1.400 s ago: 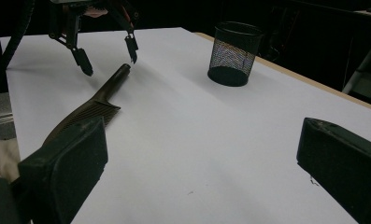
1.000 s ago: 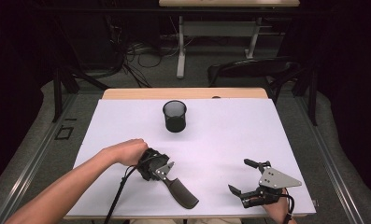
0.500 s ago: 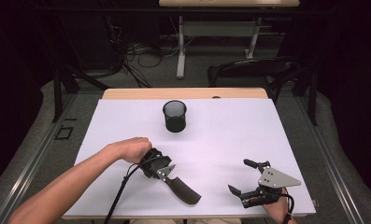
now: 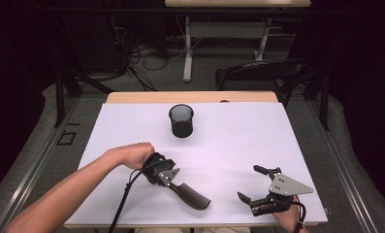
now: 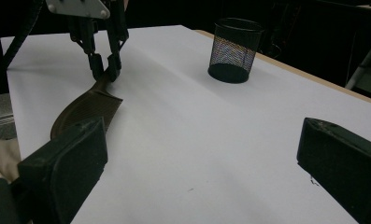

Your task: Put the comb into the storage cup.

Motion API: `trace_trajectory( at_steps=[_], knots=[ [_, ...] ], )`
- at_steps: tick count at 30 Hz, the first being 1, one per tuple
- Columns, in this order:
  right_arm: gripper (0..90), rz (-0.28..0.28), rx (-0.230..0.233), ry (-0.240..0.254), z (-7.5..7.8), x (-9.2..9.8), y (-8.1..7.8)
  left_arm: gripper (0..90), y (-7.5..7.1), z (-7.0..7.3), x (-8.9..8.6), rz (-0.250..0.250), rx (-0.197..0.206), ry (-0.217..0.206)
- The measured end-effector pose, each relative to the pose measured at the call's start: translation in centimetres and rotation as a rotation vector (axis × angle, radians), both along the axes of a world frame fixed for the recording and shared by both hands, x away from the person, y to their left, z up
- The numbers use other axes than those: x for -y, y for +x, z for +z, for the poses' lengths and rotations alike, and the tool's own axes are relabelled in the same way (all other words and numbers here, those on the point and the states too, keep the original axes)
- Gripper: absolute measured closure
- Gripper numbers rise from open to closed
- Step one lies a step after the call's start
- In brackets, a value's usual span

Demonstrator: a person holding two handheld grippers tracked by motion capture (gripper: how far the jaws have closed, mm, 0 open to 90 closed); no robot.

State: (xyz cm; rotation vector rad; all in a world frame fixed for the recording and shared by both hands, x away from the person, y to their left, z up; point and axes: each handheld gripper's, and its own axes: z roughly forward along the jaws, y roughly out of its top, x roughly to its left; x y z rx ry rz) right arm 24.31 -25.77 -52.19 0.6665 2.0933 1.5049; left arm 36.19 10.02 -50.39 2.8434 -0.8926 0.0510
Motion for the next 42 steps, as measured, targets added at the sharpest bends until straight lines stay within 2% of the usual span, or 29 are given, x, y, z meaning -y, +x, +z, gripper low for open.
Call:
trace_trajectory(
  at_steps=[4,7,13,17,21,23,26,27,29,32,34,36,37,38,42],
  knots=[
    [1.4,-0.002,-0.003,-0.001,0.0,0.0,0.0,72.7,-0.1,0.8,-0.6,0.045,-0.016,-0.063],
    [1.4,-0.003,-0.008,0.001,0.0,-0.1,0.0,72.7,-0.1,1.1,-0.9,0.056,-0.011,-0.093],
    [1.4,-0.004,-0.004,-0.003,0.0,0.0,0.0,72.6,0.0,1.3,-1.6,0.109,-0.033,-0.157],
    [1.4,-0.005,-0.004,-0.003,0.0,0.0,0.0,72.6,0.0,1.5,-2.1,0.148,-0.062,-0.208],
    [1.5,-0.006,-0.010,-0.002,0.0,-0.1,0.0,72.6,0.0,1.6,-2.4,0.188,-0.081,-0.234],
    [1.5,-0.006,-0.011,-0.003,0.0,-0.1,0.0,72.6,0.0,1.6,-2.6,0.214,-0.108,-0.266],
    [1.4,-0.008,-0.011,-0.004,0.0,-0.1,0.0,72.6,-0.1,1.7,-3.0,0.247,-0.118,-0.299],
    [1.4,-0.008,-0.008,-0.005,0.0,0.0,0.1,72.6,-0.1,1.7,-3.0,0.250,-0.117,-0.309],
    [1.4,-0.009,-0.006,-0.006,0.0,0.0,0.1,72.6,-0.4,1.8,-3.1,0.273,-0.146,-0.338],
    [1.5,-0.008,-0.005,-0.006,0.1,0.0,0.1,72.6,-0.7,1.8,-3.3,0.296,-0.156,-0.358],
    [1.5,-0.009,-0.003,-0.007,0.1,0.0,0.1,72.6,-0.9,1.7,-3.3,0.312,-0.142,-0.369],
    [1.5,-0.010,-0.005,-0.003,0.1,0.0,0.0,72.6,-0.9,1.6,-3.4,0.332,-0.152,-0.386],
    [1.4,-0.010,-0.004,-0.005,0.1,0.0,0.1,72.6,-0.9,1.6,-3.4,0.335,-0.140,-0.387],
    [1.5,-0.009,-0.006,-0.005,0.1,-0.1,0.1,72.6,-0.9,1.5,-3.5,0.352,-0.148,-0.396],
    [1.4,-0.008,-0.007,-0.009,0.1,-0.1,0.1,72.6,-1.0,1.3,-3.7,0.395,-0.138,-0.439]
  ],
)
